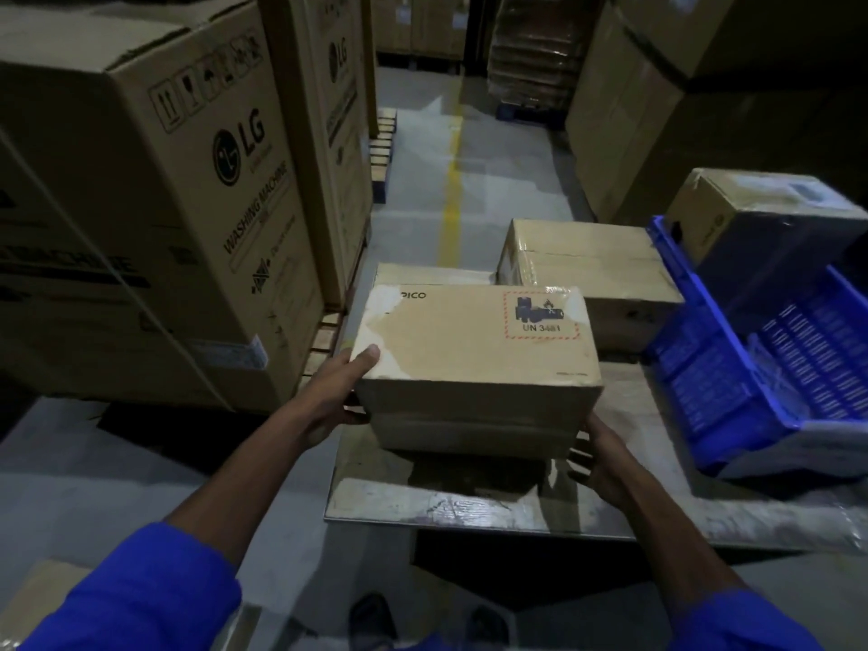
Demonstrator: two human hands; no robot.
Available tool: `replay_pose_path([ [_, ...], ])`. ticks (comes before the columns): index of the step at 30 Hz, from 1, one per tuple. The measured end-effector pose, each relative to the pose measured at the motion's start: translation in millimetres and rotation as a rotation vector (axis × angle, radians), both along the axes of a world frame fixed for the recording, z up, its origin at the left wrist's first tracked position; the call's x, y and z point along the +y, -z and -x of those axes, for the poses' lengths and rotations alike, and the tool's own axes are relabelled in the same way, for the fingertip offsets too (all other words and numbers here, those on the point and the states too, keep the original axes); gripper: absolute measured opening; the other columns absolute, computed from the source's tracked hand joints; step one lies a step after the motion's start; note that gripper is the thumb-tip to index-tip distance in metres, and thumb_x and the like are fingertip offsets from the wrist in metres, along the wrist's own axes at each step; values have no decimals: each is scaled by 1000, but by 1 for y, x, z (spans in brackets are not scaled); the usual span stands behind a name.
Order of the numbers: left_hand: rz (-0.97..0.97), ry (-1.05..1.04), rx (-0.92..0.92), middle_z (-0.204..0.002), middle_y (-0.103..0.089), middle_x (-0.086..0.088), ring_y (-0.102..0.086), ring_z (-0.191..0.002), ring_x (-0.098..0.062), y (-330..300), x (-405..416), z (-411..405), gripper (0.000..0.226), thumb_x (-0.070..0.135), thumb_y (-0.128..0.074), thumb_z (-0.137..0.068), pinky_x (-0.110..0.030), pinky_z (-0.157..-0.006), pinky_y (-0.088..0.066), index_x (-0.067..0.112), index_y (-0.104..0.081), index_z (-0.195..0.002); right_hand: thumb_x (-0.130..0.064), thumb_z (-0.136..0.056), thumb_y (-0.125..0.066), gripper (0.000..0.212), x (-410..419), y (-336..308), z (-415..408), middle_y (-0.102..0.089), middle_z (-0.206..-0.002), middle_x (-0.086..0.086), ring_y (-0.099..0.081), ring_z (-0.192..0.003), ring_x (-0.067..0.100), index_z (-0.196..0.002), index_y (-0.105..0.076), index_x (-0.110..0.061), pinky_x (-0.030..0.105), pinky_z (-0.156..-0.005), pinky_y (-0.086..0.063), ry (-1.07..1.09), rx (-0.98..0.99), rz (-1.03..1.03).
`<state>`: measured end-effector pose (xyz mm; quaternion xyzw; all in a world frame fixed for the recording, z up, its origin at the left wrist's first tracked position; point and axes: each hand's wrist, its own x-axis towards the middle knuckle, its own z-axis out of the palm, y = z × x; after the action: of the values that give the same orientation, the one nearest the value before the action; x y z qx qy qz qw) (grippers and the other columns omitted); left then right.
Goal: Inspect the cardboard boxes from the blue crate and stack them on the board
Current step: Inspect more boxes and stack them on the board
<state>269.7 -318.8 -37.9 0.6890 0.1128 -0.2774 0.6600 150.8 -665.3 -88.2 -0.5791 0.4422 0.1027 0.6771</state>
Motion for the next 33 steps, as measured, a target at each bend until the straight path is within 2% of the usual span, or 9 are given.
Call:
replay_pose_path([
  [6, -74, -128, -186, -140, -53, -4, -58, -114, -29, -6, 25, 3, 43, 38, -42, -110, -39, -67, -59, 37, -41, -153, -54, -92, -66, 52, 17, -9, -5, -70, -118, 12, -65, -108, 31, -128, -68, -16, 53, -105, -49, 47, -215, -128],
  [9, -296, -51, -334, -147, -39, 4, -43, -130, -21, -4, 20, 7, 49, 34, -33, -112, -15, -84, -49, 26, -30, -161, -55, -69, -85, 78, 18, -29, -10, -67, -131, 16, -66, -117, 38, -133, -64, -16, 59, -100, -55, 182, -388, -138],
  [11, -365, 52, -331, -156, -43, -7, -45, -137, -28, -1, 11, 13, 62, 56, -35, -105, -32, -103, -45, 26, -34, -160, -53, -67, -88, 89, 13, -48, -11, -65, -136, 15, -66, -118, 37, -142, -55, -18, 58, -94, -58, 158, -486, -107],
  [13, -355, 108, -266, -143, -54, -10, -54, -126, -31, 4, 2, 15, 84, 84, -33, -87, -45, -99, -49, 32, -46, -152, -36, -87, -74, 67, 7, -64, -11, -62, -140, 13, -65, -120, 34, -146, -48, -19, 58, -94, -57, 72, -549, -51],
  [16, -270, 130, -200, -142, -59, -3, -55, -129, -29, 10, -14, 5, 108, 108, -25, -63, -53, -108, -44, 41, -55, -142, -27, -80, -84, 66, -2, -82, -8, -61, -139, 10, -65, -122, 31, -136, -48, -25, 48, -84, -63, -29, -601, -40],
  [21, -22, 91, -123, -132, -58, 2, -47, -133, -21, -40, -36, 20, 85, 85, -17, -77, -47, -114, -33, 34, -64, -125, -40, -43, -97, 103, -3, -95, -3, -56, -139, 7, -60, -127, 29, -132, -46, -30, 51, -97, -58, -201, -609, 96],
  [24, 50, 21, -131, -133, -66, -3, -51, -134, -40, -47, -33, 8, 76, 83, -23, -86, -61, -116, -31, 34, -65, -126, -42, -51, -91, 90, 6, -98, -6, -58, -136, 2, -60, -125, 24, -129, -46, -34, 43, -94, -59, -296, -614, 198],
  [28, -15, -17, -162, -134, -62, 9, -57, -122, -23, -61, -25, -8, 69, 74, -61, -84, -53, -105, -45, 31, -55, -139, -52, -52, -92, 93, 22, -101, -15, -56, -137, -4, -58, -125, 14, -128, -41, -41, 36, -95, -56, -414, -610, 272],
  [33, -61, -21, -79, -133, -65, 0, -55, -124, -34, -54, 1, -10, 71, 71, -71, -77, -68, -100, -43, 35, -57, -137, -45, -93, -73, 53, 36, -85, -26, -58, -139, 3, -62, -123, 17, -136, -47, -27, 33, -83, -57, -375, -551, 150],
])
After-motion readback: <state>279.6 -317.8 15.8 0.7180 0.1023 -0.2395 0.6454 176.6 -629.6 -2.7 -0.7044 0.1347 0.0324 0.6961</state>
